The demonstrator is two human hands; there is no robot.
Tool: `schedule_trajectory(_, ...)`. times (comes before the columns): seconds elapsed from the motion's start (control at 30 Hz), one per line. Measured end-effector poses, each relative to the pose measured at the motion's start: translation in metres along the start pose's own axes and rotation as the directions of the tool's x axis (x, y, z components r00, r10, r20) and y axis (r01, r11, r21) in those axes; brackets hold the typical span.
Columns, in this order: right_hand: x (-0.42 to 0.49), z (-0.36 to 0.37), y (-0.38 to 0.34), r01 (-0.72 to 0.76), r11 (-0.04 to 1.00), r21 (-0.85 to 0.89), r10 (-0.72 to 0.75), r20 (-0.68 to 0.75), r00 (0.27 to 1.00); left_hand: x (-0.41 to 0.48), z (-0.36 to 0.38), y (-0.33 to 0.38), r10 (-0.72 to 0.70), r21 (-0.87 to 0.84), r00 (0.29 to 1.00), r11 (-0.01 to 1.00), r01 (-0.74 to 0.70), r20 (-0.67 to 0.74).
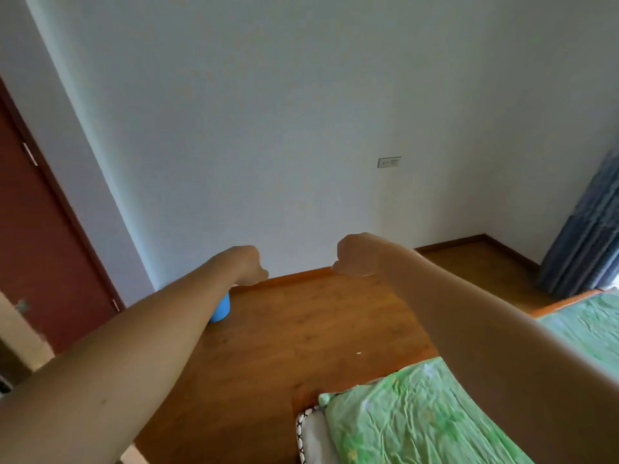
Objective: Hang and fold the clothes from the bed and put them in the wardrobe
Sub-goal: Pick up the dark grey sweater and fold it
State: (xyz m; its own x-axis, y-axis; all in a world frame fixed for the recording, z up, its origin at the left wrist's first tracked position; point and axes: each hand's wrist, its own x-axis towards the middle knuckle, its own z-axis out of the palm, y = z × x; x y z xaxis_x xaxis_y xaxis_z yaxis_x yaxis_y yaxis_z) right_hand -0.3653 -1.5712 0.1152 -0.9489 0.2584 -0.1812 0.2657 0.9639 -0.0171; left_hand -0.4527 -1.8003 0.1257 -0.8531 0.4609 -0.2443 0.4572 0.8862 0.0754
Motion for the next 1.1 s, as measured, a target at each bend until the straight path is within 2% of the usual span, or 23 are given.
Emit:
schedule_trajectory(0.27,0.139,-0.007,0.061,-0.021,1.000,0.000,0.021,-0.001,1.000,0.147,-0.030,0.014,0.079,-0.030,0.996,0.996,-0.080,-0.035)
schedule_trajectory(0.47,0.220,-0.020,0.084,-0.081,0.992,0.099,0.082,-0.013,0.997,0.244,-0.065,0.025,0.149,0.052,0.988,0.988,-0.147,-0.036)
schedule_trajectory(0.67,0.285,-0.022,0.118,-0.201,0.973,0.117,0.200,0.019,0.980,0.351,-0.082,0.051,0.245,0.121,0.969,0.963,-0.241,-0.020)
schedule_trajectory(0.9,0.377,-0.021,0.146,-0.398,0.899,0.182,0.397,0.044,0.917,0.514,-0.084,0.087,0.472,0.157,0.881,0.869,-0.470,0.024)
schedule_trajectory(1.1,0.454,-0.049,0.159,-0.552,0.793,0.257,0.550,0.086,0.831,0.628,-0.102,0.105,0.588,0.181,0.803,0.783,-0.595,0.095)
